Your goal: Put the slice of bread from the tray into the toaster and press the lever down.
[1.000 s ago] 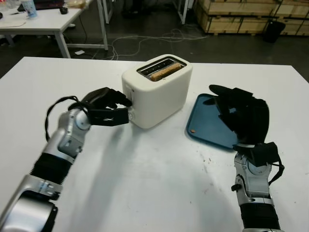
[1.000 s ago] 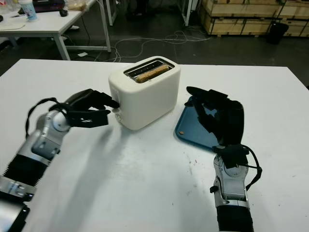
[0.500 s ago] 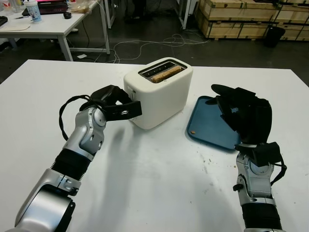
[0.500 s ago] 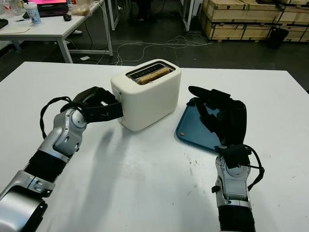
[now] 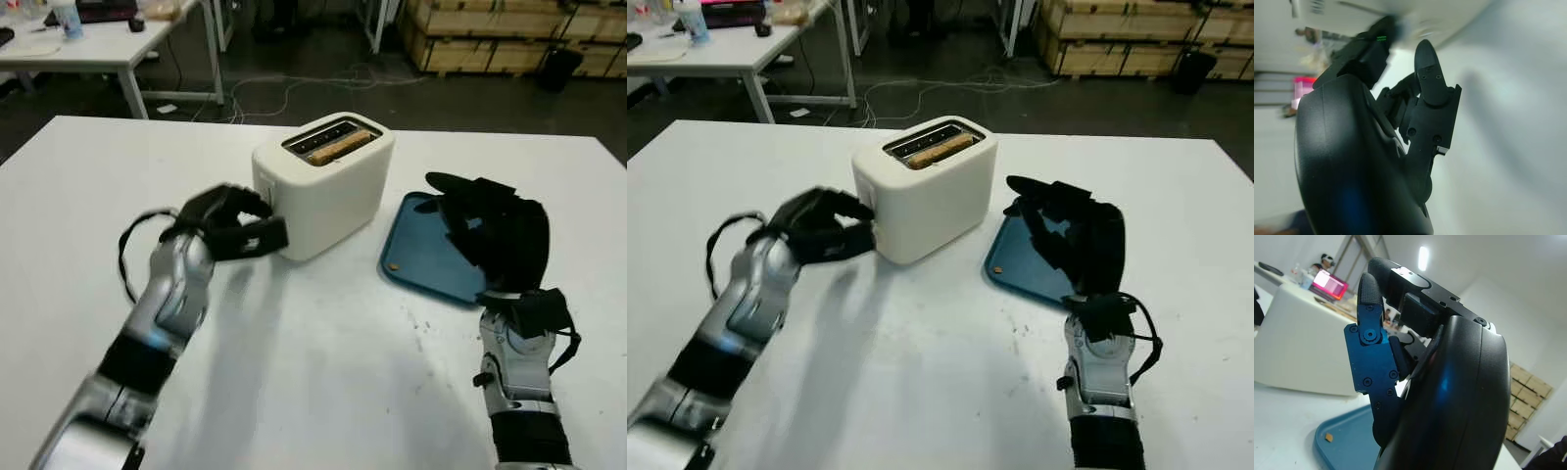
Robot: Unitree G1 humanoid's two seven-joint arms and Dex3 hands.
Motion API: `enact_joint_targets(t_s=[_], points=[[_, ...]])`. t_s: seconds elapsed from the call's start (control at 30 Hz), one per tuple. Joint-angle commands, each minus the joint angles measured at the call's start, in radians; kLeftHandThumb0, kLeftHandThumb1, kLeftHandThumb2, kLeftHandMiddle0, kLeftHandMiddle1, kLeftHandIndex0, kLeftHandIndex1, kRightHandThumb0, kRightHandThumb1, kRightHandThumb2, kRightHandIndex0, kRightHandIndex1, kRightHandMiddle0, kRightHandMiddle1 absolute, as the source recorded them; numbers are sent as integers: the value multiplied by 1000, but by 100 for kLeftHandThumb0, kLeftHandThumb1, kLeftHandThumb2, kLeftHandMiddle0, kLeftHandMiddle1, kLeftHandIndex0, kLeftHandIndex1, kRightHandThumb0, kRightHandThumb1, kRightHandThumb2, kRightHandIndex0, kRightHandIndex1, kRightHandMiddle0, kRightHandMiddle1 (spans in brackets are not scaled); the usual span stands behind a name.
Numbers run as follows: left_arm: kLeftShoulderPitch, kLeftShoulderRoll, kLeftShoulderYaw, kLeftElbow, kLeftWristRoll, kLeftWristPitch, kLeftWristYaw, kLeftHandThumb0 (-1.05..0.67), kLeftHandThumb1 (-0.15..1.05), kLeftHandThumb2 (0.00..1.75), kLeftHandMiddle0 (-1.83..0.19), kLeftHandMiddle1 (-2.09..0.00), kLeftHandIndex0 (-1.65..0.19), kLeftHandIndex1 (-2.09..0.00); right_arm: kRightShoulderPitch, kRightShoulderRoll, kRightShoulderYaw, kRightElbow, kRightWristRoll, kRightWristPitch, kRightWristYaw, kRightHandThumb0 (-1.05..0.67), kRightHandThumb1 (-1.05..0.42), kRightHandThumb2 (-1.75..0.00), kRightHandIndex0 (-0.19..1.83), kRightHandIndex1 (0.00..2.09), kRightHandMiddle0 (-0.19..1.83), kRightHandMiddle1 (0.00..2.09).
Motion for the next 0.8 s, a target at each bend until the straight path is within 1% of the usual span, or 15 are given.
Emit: enact_joint_targets(t_s=[0.0, 0.07, 0.1, 0.17, 0.23, 0.4, 0.53, 0.67, 0.7, 0.73, 0.77], points=[[57, -92, 12, -82, -110, -173, 48, -30, 92, 53, -92, -158, -67, 0, -7, 3, 5, -4, 21, 3, 6, -41, -92, -25, 87, 97, 110, 0], [97, -129, 62, -111, -171, -281, 123, -37, 92, 52, -103, -171, -60, 0, -9, 4, 9, 2, 25, 2, 14, -41, -92, -26, 88, 98, 111, 0], [109, -142, 77, -123, -184, -309, 150, -39, 92, 52, -104, -173, -59, 0, -11, 3, 10, 6, 25, 1, 17, -41, -92, -26, 87, 98, 111, 0], [120, -168, 102, -136, -193, -352, 207, -42, 92, 50, -99, -174, -60, -1, -15, 4, 11, 15, 30, 4, 26, -40, -92, -26, 86, 99, 110, 0], [121, -188, 121, -135, -182, -383, 260, -41, 92, 48, -98, -174, -62, -3, -19, 5, 12, 23, 35, 9, 30, -40, -92, -26, 85, 100, 110, 0], [111, -214, 150, -116, -161, -433, 327, -40, 92, 43, -95, -175, -65, -4, -27, 6, 14, 40, 43, 11, 32, -40, -92, -26, 84, 100, 110, 0], [106, -228, 167, -104, -167, -466, 358, -42, 92, 42, -95, -175, -74, -8, -38, 7, 11, 55, 37, 14, 18, -41, -92, -26, 83, 102, 110, 0], [102, -233, 193, -124, -172, -464, 372, -45, 92, 41, -84, -175, -84, -15, -54, 5, 1, 60, 29, 46, -10, -44, -92, -26, 82, 102, 109, 0], [100, -232, 200, -129, -175, -463, 371, -46, 92, 40, -77, -175, -86, -19, -58, 4, -2, 58, 15, 60, -28, -44, -92, -26, 82, 102, 109, 0], [96, -232, 209, -135, -172, -456, 375, -47, 92, 40, -73, -175, -82, -30, -63, 2, -7, 56, -1, 76, -49, -45, -92, -26, 83, 101, 109, 0], [92, -232, 218, -138, -170, -449, 377, -48, 92, 38, -66, -175, -71, -56, -69, 0, -11, 56, -13, 87, -66, -45, -92, -26, 83, 100, 108, 0]])
